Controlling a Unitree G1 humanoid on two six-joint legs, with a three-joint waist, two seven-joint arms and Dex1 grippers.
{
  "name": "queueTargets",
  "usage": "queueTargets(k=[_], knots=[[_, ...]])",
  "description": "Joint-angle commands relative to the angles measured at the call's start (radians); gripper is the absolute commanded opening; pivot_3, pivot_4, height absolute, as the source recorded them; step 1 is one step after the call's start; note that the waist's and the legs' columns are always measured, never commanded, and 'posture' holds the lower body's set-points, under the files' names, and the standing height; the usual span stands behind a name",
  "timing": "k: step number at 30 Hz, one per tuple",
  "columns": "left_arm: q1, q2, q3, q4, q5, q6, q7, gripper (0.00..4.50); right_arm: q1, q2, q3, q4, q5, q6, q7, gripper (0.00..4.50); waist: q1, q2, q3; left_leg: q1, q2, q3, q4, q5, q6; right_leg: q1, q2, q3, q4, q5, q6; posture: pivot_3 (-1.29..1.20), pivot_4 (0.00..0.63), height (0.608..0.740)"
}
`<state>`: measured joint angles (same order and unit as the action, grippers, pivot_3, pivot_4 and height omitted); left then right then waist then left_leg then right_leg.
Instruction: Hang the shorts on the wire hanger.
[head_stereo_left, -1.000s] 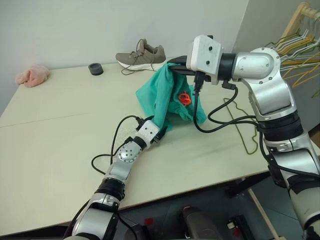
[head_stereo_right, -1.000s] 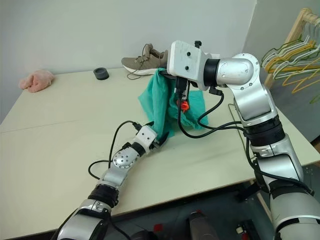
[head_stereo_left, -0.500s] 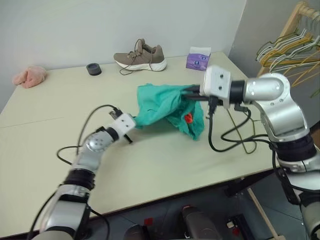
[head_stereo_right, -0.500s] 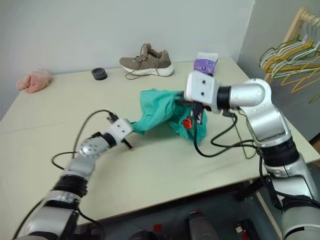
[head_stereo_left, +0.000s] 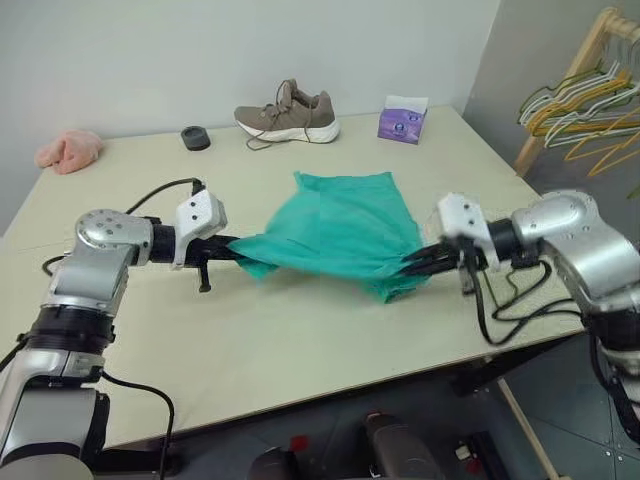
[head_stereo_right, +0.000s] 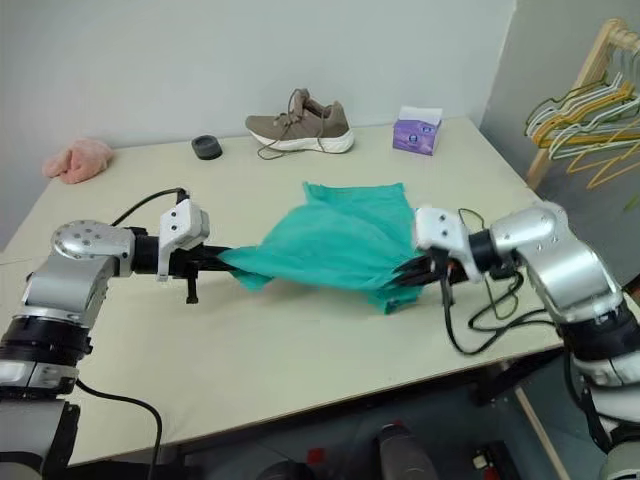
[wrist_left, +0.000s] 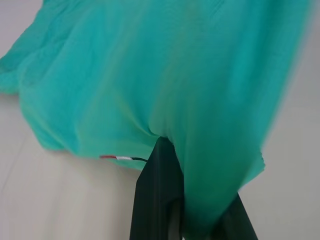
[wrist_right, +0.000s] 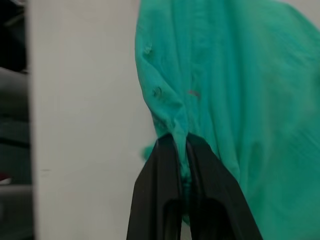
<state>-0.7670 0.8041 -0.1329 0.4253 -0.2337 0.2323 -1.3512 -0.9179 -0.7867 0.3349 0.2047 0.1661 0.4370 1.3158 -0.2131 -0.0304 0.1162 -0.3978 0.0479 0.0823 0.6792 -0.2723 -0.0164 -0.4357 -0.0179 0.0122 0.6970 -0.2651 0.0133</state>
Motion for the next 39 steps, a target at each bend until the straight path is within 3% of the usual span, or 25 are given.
queueTargets(k=[1, 5, 10, 13, 18, 20, 21, 24, 27, 29, 30, 33, 39], knots=[[-0.224, -0.104, 0.009, 0.258, 0.074, -0.058, 0.133, 0.03, -0.275, 0.09, 0.044, 0.496, -0.216, -0.29, -0.18, 0.0, 0.001, 0.0, 0.0, 0.0, -0.001, 0.0, 0.0, 0.0, 0.001, 0.0, 0.0, 0.001, 0.0, 0.0, 0.0, -0.17, 0.068, 0.74], [-0.526, -0.216, 0.014, 0.635, 0.238, -0.252, 0.617, 0.03, -0.593, 0.239, 0.109, 0.895, -0.422, -0.581, -0.583, 0.0, -0.011, 0.0, 0.0, -0.005, -0.001, 0.001, -0.002, 0.001, 0.0, -0.007, -0.003, 0.003, 0.0, 0.003, -0.003, -0.17, 0.063, 0.74], [-0.837, -0.141, 0.013, 0.797, 0.365, -0.456, 0.93, 0.03, -0.856, 0.302, 0.155, 1.02, -0.617, -0.867, -1.072, 0.0, -0.046, 0.0, 0.0, -0.01, 0.0, 0.005, -0.016, 0.004, -0.006, -0.018, -0.013, 0.007, 0.0, 0.0, 0.001, -0.18, 0.06, 0.74], [-0.961, -0.035, -0.105, 0.755, 0.564, -0.656, 1.028, 0.03, -0.916, 0.276, 0.127, 1.006, -0.655, -1.022, -1.22, 0.0, -0.058, 0.001, 0.001, -0.018, -0.001, 0.007, -0.018, 0.004, -0.007, -0.029, -0.016, 0.007, 0.0, 0.0, 0.001, -0.17, 0.064, 0.74], [-0.949, 0.096, -0.218, 0.643, 0.739, -0.821, 0.976, 0.03, -0.764, 0.207, 0.1, 0.917, -0.66, -1.257, -1.234, 0.0, -0.04, 0.0, 0.0, -0.015, -0.002, 0.008, -0.018, 0.004, -0.006, -0.021, -0.018, 0.005, -0.003, -0.002, 0.004, -0.16, 0.069, 0.74], [-0.779, 0.148, -0.209, 0.537, 0.686, -0.816, 0.818, 0.03, -0.544, 0.189, 0.087, 0.808, -0.58, -1.32, -1.12, 0.0, -0.031, -0.001, -0.001, -0.003, -0.004, 0.009, -0.016, 0.0, 0.001, -0.008, -0.019, 0.005, -0.007, -0.003, 0.005, -0.14, 0.072, 0.74], [-0.688, 0.164, -0.191, 0.487, 0.64, -0.789, 0.735, 0.03, -0.449, 0.187, 0.082, 0.756, -0.543, -1.325, -1.062, 0.0, -0.027, -0.002, 0.0, 0.01, -0.005, 0.008, -0.018, 0.0, 0.003, 0.007, -0.019, 0.004, -0.01, -0.003, 0.006, -0.13, 0.077, 0.74], [-0.323, 0.186, -0.113, 0.268, 0.453, -0.621, 0.54, 0.03, -0.194, 0.189, 0.087, 0.563, -0.441, -1.289, -0.891, 0.0, -0.01, 0.001, -0.001, 0.037, -0.004, 0.007, -0.019, -0.002, 0.006, 0.036, -0.018, 0.003, -0.015, -0.006, 0.011, -0.13, 0.079, 0.74], [0.174, 0.2, -0.034, -0.145, 0.153, -0.236, 0.355, 0.03, 0.037, 0.163, 0.115, 0.302, -0.331, -1.195, -0.705, 0.0, -0.011, 0.001, 0.0, 0.028, -0.004, 0.007, -0.013, 0.002, 0.001, 0.026, -0.019, 0.006, -0.006, -0.002, 0.008, -0.12, 0.082, 0.74], [0.428, 0.237, 0.002, -0.361, 0.036, -0.055, 0.288, 0.03, 0.158, 0.138, 0.127, 0.135, -0.257, -1.096, -0.591, 0.0, -0.016, 0.0, 0.0, 0.023, -0.001, 0.005, -0.012, 0.001, -0.002, 0.021, -0.018, 0.006, 0.0, -0.004, 0.009, -0.12, 0.09, 0.74], [0.51, 0.249, 0.023, -0.439, 0.004, 0.01, 0.276, 0.03, 0.204, 0.122, 0.129, 0.064, -0.225, -1.036, -0.537, 0.0, -0.01, -0.001, -0.001, 0.013, 0.001, 0.002, -0.013, 0.0, -0.003, 0.011, -0.018, 0.004, 0.0, -0.004, 0.009, -0.13, 0.088, 0.74], [0.688, 0.299, 0.054, -0.639, -0.116, 0.187, 0.215, 0.03, 0.312, 0.072, 0.131, -0.108, -0.152, -0.863, -0.401, 0.0, 0.021, -0.001, 0.0, 0.008, 0.0, -0.004, -0.012, 0.0, -0.002, 0.009, -0.017, 0.001, -0.004, -0.006, 0.006, -0.13, 0.093, 0.74], [0.828, 0.392, 0.078, -0.815, -0.221, 0.29, 0.07, 0.03, 0.454, -0.055, 0.122, -0.331, -0.093, -0.597, -0.203, 0.0, 0.084, -0.003, 0.003, 0.035, -0.003, -0.002, -0.013, -0.002, 0.006, 0.036, -0.017, 0.0, -0.011, -0.008, 0.006, -0.14, 0.094, 0.74]])
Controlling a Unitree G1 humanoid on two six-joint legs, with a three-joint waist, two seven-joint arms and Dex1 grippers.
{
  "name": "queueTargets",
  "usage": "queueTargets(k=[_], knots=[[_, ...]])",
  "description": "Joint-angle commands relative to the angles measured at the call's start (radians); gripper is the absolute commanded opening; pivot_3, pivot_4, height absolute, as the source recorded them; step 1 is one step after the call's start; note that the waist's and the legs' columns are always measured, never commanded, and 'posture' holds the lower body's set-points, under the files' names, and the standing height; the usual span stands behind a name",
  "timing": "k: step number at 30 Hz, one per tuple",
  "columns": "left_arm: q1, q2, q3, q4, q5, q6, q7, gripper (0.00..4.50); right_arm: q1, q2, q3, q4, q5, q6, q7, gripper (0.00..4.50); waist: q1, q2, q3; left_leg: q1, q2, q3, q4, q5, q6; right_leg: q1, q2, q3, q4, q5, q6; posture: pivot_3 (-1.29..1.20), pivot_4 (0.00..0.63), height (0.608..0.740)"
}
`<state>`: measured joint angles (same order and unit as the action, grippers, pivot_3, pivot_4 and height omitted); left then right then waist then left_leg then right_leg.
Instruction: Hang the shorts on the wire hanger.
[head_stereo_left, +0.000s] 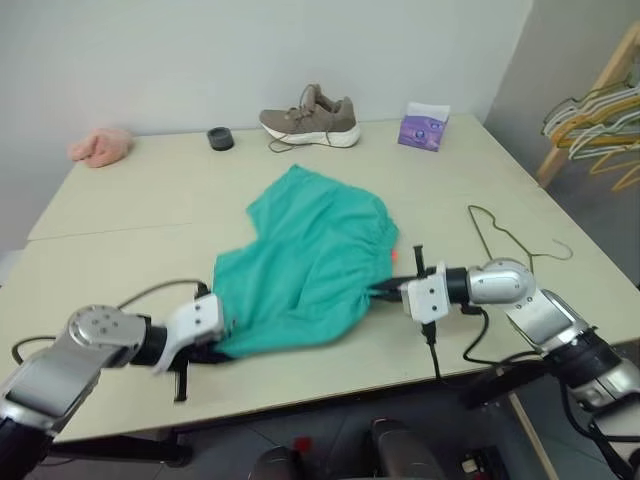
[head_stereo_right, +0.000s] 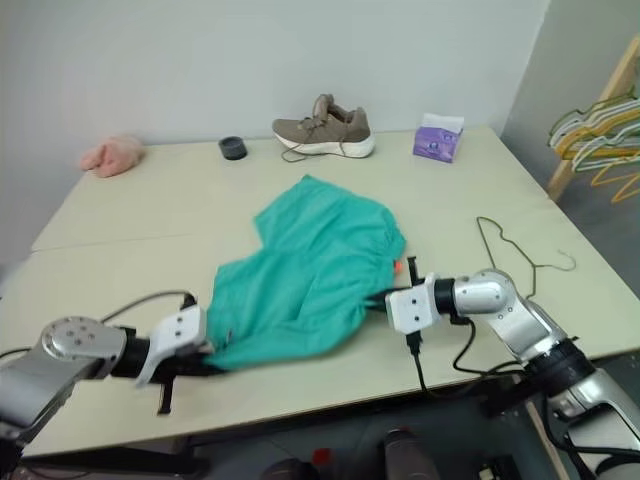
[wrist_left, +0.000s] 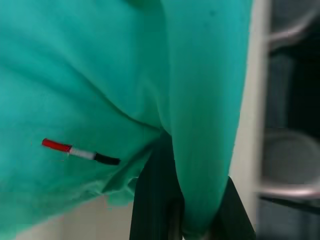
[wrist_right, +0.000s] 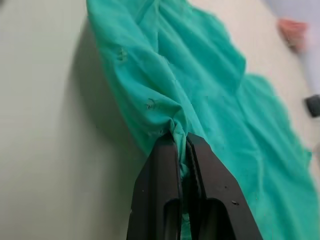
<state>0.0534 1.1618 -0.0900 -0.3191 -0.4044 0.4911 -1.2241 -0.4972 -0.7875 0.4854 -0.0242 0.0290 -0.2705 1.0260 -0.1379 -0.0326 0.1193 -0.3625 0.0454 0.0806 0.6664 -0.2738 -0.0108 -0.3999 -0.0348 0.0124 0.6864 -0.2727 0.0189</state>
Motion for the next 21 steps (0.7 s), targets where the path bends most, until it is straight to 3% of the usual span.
queueTargets(k=[1, 10, 14, 21], knots=[[0.012, 0.039, 0.037, -0.079, -0.058, 0.038, -0.069, 0.03, 0.055, -0.075, -0.033, -0.135, 0.059, 0.158, 0.112, 0.0, 0.02, 0.0, 0.0, 0.001, 0.0, 0.0, 0.0, 0.001, 0.001, 0.001, 0.0, -0.001, -0.002, 0.0, -0.003, -0.14, 0.094, 0.74], [-0.034, 0.018, 0.006, -0.077, -0.038, 0.05, -0.085, 0.03, 0.138, -0.113, -0.064, -0.275, 0.095, 0.393, 0.186, 0.0, 0.039, -0.001, -0.001, -0.003, 0.002, 0.004, -0.002, 0.001, 0.002, -0.004, 0.009, 0.004, -0.004, 0.004, 0.0, -0.15, 0.096, 0.74], [-0.007, 0.031, -0.002, -0.112, -0.046, 0.066, -0.101, 0.03, 0.13, -0.114, -0.059, -0.285, 0.081, 0.408, 0.226, 0.0, 0.037, -0.001, -0.001, -0.003, 0.003, 0.004, -0.002, 0.001, 0.002, -0.005, 0.012, 0.005, -0.004, 0.003, -0.001, -0.15, 0.097, 0.74], [0.086, 0.058, 0.014, -0.146, -0.056, 0.034, -0.168, 2.17, 0.121, -0.14, -0.078, -0.303, 0.081, 0.375, 0.292, 2.2, 0.037, -0.002, -0.001, -0.003, 0.004, 0.005, -0.002, 0.001, 0.002, -0.005, 0.012, 0.005, -0.005, 0.003, -0.001, -0.15, 0.102, 0.74]])
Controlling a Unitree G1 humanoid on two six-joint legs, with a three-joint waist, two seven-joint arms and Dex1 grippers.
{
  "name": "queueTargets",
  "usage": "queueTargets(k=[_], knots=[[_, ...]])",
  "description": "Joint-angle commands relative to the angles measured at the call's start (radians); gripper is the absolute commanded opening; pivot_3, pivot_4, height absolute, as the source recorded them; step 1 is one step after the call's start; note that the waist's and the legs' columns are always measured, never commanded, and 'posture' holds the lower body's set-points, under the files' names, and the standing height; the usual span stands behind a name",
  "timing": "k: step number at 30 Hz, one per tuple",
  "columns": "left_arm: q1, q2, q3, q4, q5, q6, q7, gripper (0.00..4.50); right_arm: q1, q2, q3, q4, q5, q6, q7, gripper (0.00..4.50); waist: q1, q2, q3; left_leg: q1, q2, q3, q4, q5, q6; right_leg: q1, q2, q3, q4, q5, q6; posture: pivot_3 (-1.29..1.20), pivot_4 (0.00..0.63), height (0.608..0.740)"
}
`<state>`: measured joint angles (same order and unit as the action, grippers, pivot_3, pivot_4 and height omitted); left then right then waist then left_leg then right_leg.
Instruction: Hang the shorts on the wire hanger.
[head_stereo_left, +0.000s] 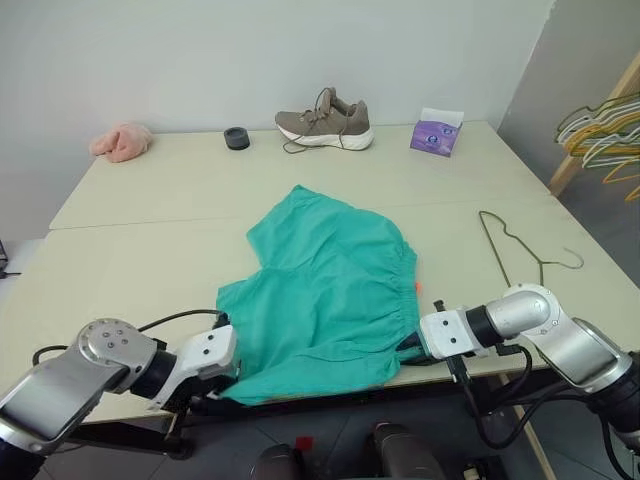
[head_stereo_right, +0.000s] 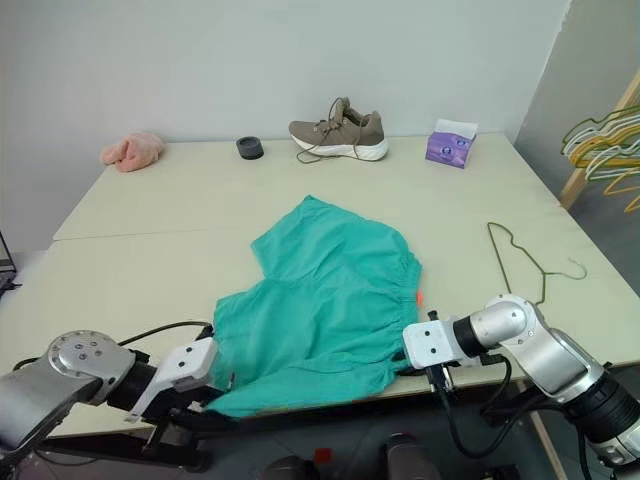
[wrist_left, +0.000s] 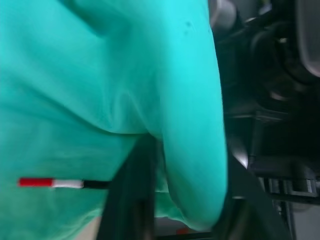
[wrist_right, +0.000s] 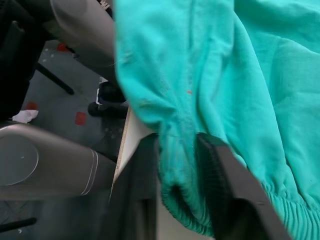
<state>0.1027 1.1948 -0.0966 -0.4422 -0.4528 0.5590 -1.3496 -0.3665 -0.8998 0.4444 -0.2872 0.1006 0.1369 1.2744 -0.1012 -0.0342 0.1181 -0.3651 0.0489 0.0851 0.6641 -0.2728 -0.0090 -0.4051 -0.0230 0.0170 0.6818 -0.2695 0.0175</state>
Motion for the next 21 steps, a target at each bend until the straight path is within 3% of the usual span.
queueTargets(k=[1, 6, 7, 12, 16, 19, 21], knots=[[0.058, 0.031, 0.025, -0.024, -0.007, -0.051, -0.057, 2.47, -0.006, -0.039, -0.038, -0.044, 0.009, -0.042, 0.06, 2.54, 0.0, 0.0, 0.0, 0.0, 0.0, 0.0, 0.0, 0.0, 0.0, 0.0, 0.0, 0.0, 0.0, 0.0, 0.0, -0.15, 0.102, 0.74], [0.144, 0.035, 0.07, -0.054, -0.027, -0.12, -0.106, 4.01, 0.015, -0.065, -0.074, -0.087, 0.079, -0.014, 0.109, 4.32, 0.002, 0.0, 0.0, 0.0, 0.0, 0.0, 0.0, 0.0, 0.0, 0.0, 0.0, 0.0, 0.0, -0.001, -0.001, -0.15, 0.101, 0.74], [0.149, 0.022, 0.089, -0.056, -0.04, -0.13, -0.105, 4.27, 0.02, -0.06, -0.098, -0.102, 0.12, 0.018, 0.107, 4.5, 0.003, 0.0, 0.0, 0.0, 0.001, 0.0, 0.0, 0.0, 0.0, 0.0, -0.001, 0.0, 0.0, -0.001, -0.001, -0.15, 0.101, 0.74], [0.059, -0.067, 0.198, -0.044, -0.232, -0.044, -0.069, 4.27, 0.008, 0.01, -0.256, -0.133, 0.333, 0.261, -0.012, 4.5, 0.01, -0.001, 0.0, 0.0, 0.001, -0.001, 0.0, 0.0, 0.0, 0.0, -0.001, -0.001, 0.0, 0.0, -0.002, -0.15, 0.101, 0.74], [-0.057, -0.173, 0.229, 0.007, -0.349, 0.089, 0.062, 4.39, 0.02, 0.07, -0.386, -0.085, 0.332, 0.322, -0.178, 4.5, 0.014, -0.001, 0.0, 0.0, 0.0, -0.001, 0.0, 0.0, 0.0, 0.001, -0.001, 0.0, 0.0, 0.0, -0.001, -0.15, 0.105, 0.74], [-0.149, -0.241, 0.21, -0.001, -0.325, 0.102, 0.16, 4.39, 0.066, 0.136, -0.528, -0.042, 0.294, 0.356, -0.391, 4.5, 0.015, -0.003, 0.001, -0.001, 0.0, -0.001, 0.0, 0.0, 0.0, 0.001, -0.001, 0.0, -0.001, 0.001, -0.001, -0.16, 0.106, 0.74], [-0.242, -0.308, 0.136, 0.027, -0.144, -0.018, 0.268, 4.39, 0.077, 0.179, -0.599, 0.026, 0.232, 0.407, -0.563, 4.5, 0.019, -0.003, 0.001, -0.002, 0.0, -0.001, 0.0, 0.0, 0.0, 0.0, -0.001, 0.0, -0.001, 0.001, -0.001, -0.17, 0.107, 0.74]])
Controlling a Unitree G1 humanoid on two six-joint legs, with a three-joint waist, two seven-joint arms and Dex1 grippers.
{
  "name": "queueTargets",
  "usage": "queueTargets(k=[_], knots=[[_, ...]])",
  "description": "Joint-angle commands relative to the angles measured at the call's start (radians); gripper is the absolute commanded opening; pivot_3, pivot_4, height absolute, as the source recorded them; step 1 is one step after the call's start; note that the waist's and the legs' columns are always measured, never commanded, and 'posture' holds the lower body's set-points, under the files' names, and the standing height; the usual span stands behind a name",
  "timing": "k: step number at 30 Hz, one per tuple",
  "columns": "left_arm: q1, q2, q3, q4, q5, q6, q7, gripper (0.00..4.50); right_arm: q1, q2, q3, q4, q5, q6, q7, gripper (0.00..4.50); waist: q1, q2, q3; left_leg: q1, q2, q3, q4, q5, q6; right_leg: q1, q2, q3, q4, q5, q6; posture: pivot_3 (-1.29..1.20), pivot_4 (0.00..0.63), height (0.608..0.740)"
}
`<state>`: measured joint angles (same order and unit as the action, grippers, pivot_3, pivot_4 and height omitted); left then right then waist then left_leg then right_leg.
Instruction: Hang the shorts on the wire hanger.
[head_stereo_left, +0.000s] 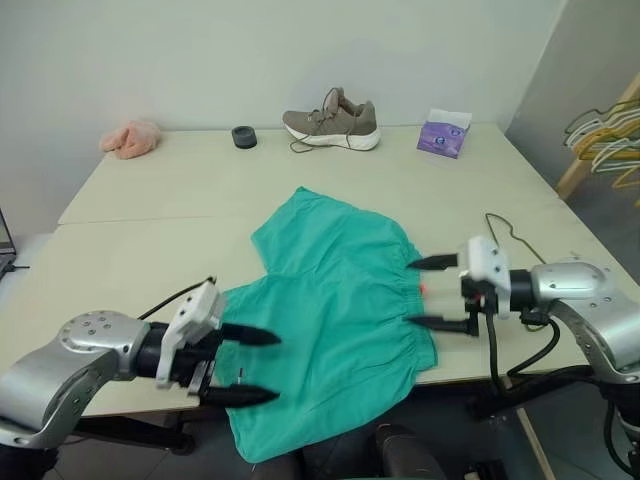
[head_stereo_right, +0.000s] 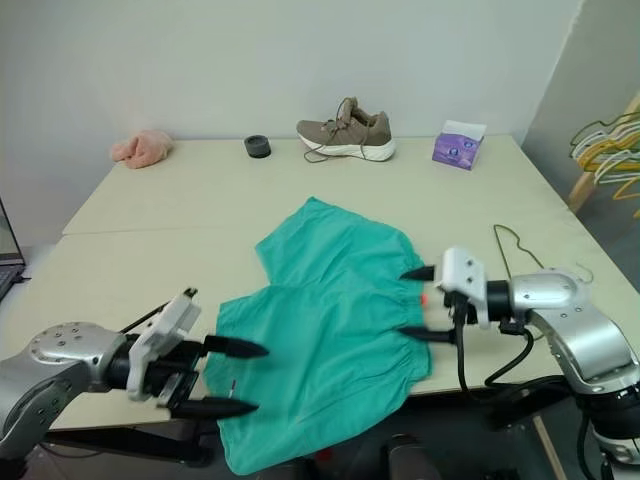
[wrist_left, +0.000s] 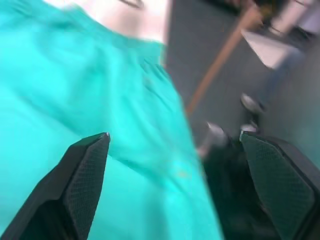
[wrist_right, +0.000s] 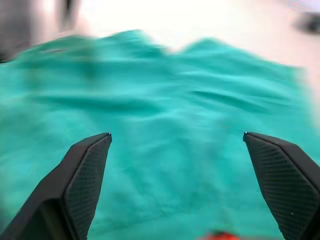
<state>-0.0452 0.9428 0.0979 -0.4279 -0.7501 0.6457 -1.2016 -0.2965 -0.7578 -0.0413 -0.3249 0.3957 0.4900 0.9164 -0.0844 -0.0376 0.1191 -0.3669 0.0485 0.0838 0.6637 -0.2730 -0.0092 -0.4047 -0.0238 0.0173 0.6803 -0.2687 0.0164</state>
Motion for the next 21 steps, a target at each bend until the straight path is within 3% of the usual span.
queueTargets(k=[1, 4, 12, 21], knots=[[-0.154, -0.092, -0.103, 0.031, 0.232, -0.167, 0.154, 4.39, 0.011, 0.066, -0.158, 0.101, -0.09, 0.099, -0.307, 4.5, 0.005, 0.0, 0.0, 0.0, -0.001, 0.0, 0.0, 0.0, 0.0, 0.0, 0.0, 0.0, 0.0, 0.001, -0.002, -0.18, 0.109, 0.74], [-0.272, -0.176, -0.162, 0.07, 0.311, -0.232, 0.195, 4.39, 0.008, 0.118, -0.24, 0.153, -0.121, 0.233, -0.478, 4.5, 0.001, -0.001, 0.0, -0.001, -0.002, 0.001, 0.001, 0.0, 0.0, 0.001, -0.001, 0.001, 0.0, 0.004, -0.003, -0.19, 0.113, 0.74], [-0.458, -0.251, -0.224, 0.149, 0.326, -0.254, 0.135, 4.39, -0.058, 0.121, -0.291, 0.432, -0.193, 0.251, -0.638, 4.5, -0.048, 0.001, 0.001, 0.0, -0.002, 0.003, -0.002, 0.0, 0.0, -0.001, 0.003, 0.005, -0.001, 0.003, -0.001, -0.2, 0.119, 0.74], [-0.517, -0.272, -0.263, 0.191, 0.361, -0.287, 0.087, 4.39, -0.201, 0.096, -0.163, 0.811, -0.246, 0.197, -0.514, 4.5, -0.097, 0.002, 0.004, 0.0, -0.001, 0.002, -0.002, 0.0, 0.0, 0.0, 0.004, 0.006, -0.002, 0.0, 0.003, -0.2, 0.123, 0.74]])
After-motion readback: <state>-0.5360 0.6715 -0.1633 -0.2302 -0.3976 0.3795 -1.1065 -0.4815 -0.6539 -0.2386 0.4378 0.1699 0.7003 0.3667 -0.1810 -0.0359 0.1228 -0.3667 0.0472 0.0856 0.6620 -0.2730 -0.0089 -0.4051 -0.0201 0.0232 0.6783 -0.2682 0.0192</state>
